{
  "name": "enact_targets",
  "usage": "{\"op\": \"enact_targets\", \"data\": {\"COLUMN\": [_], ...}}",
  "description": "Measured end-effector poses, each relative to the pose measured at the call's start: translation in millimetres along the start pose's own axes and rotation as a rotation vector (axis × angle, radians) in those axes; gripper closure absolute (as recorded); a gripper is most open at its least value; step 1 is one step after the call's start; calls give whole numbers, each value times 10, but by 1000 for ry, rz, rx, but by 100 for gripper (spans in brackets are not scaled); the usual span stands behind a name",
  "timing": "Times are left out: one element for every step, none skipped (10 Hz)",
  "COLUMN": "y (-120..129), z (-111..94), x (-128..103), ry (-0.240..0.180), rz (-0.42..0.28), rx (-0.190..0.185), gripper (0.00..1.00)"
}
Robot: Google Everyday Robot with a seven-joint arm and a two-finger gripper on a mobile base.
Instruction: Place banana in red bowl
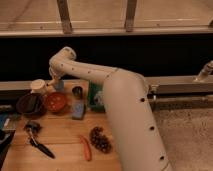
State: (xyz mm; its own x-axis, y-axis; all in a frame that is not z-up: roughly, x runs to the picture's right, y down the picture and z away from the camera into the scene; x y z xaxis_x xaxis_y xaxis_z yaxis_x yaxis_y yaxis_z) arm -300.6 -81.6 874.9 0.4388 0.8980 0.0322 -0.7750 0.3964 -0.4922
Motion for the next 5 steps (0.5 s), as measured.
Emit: {"op": "enact_targets", "data": {"y": [31, 37, 51, 77, 184], "z": [-87, -165, -236, -323, -408], "x": [74, 132, 176, 258, 372], "ry": [3, 5, 6, 12, 26], "rz": [2, 6, 10, 17, 19], "rx": [5, 11, 13, 15, 10], "gripper": [100, 100, 100, 100, 100]}}
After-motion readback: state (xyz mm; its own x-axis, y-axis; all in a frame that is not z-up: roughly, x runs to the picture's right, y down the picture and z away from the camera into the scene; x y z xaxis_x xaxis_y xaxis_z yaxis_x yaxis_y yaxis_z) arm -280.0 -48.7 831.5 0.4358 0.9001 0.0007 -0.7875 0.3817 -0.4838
